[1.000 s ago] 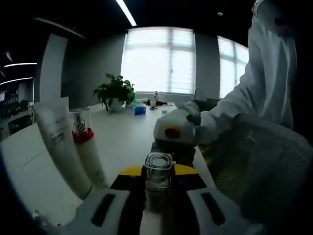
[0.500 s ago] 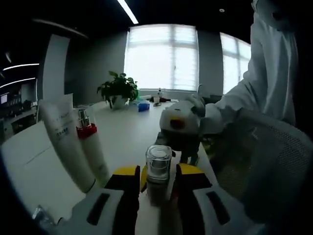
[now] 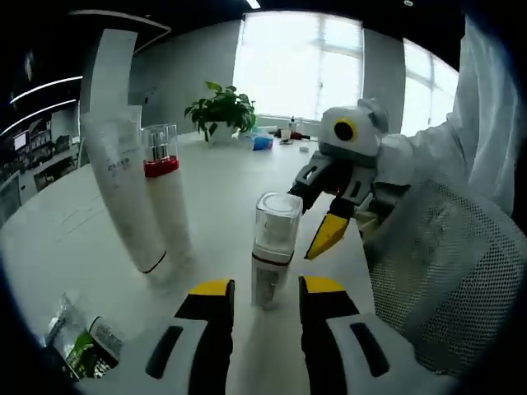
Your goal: Arrange the skincare products in the storage area until every visible bottle or jar stands upright without overlapping.
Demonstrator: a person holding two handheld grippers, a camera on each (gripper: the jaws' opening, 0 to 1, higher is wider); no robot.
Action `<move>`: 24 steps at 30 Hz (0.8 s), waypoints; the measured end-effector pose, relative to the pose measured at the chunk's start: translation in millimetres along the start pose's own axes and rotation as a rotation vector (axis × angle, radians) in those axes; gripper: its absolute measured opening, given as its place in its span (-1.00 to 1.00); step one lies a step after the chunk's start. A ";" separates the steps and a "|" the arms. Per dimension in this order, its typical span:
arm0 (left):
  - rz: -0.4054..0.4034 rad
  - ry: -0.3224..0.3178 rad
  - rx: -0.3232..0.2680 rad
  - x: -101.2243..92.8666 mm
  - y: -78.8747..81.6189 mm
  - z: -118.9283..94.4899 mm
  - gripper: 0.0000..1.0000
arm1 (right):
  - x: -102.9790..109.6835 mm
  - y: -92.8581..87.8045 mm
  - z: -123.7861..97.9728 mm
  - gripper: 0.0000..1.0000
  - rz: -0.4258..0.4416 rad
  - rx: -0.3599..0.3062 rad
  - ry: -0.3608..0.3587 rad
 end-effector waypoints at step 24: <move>-0.141 0.135 0.129 1.8 -23.5 18.8 -0.72 | 3.1 7.2 18.1 -0.79 0.045 0.089 -0.081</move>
Point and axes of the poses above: the point that each gripper's makers call its tool centre point, and the gripper's own axes: z roughly forward along the fingers, x roughly to its left, y roughly out of its top, the point moved 1 cm from there along -z, roughly backward along the fingers, and after that the axes turned 3 degrees about -x, right-handed, at the moved point
